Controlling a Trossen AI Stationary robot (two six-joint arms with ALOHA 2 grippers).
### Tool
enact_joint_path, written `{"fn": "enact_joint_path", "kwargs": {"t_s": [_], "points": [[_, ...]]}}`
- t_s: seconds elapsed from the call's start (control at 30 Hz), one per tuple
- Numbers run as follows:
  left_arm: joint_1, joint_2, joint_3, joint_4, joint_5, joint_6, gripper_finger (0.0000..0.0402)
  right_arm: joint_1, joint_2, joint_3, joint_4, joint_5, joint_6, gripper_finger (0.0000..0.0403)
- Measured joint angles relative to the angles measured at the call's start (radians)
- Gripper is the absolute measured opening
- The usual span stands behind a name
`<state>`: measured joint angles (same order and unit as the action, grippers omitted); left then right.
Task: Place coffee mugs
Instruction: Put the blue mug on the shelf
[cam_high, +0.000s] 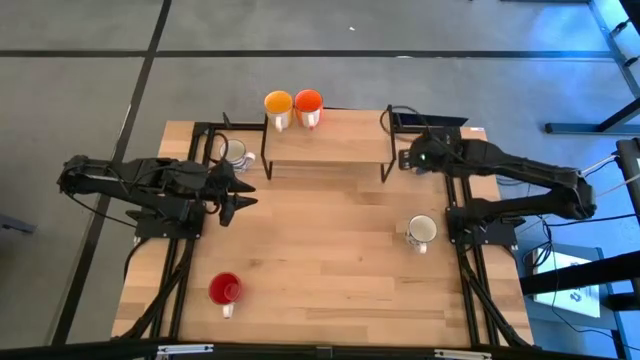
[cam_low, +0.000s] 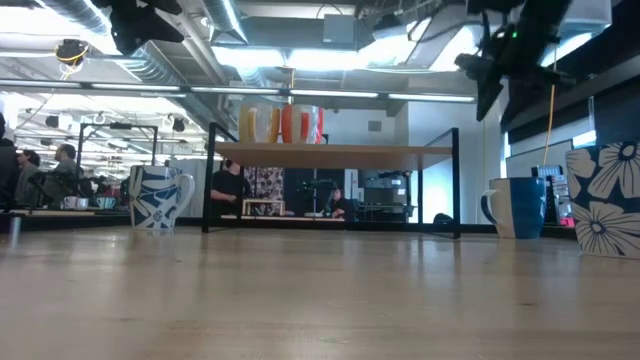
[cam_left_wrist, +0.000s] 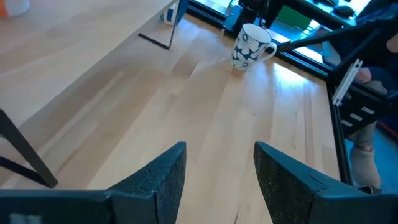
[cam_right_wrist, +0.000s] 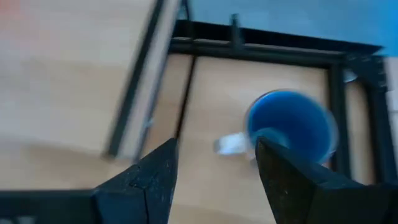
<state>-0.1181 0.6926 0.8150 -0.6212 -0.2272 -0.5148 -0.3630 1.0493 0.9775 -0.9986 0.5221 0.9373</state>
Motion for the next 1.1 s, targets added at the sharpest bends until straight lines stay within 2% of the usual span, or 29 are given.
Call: {"fn": "enact_joint_path", "kwargs": {"t_s": [0.27,0.43,0.73,0.93,1.1], "points": [[0.0,0.0,0.0,0.0,-0.003,-0.026,0.0183,-0.308,0.061,0.0,0.023,-0.195,-0.251,0.0202],[0.0,0.0,0.0,0.0,-0.026,-0.033,0.0183,-0.408,0.115,0.0,0.053,-0.289,-0.342,0.0201],[0.0,0.0,0.0,0.0,-0.045,-0.055,0.0183,-0.483,0.268,0.0,0.084,-0.378,-0.369,0.0201],[0.0,0.0,0.0,0.0,-0.049,-0.055,0.0183,-0.483,0.358,0.0,0.086,-0.384,-0.37,0.02],[0.0,0.0,0.0,0.0,-0.049,-0.055,0.0183,-0.483,0.397,0.0,0.086,-0.384,-0.372,0.0157]]}}
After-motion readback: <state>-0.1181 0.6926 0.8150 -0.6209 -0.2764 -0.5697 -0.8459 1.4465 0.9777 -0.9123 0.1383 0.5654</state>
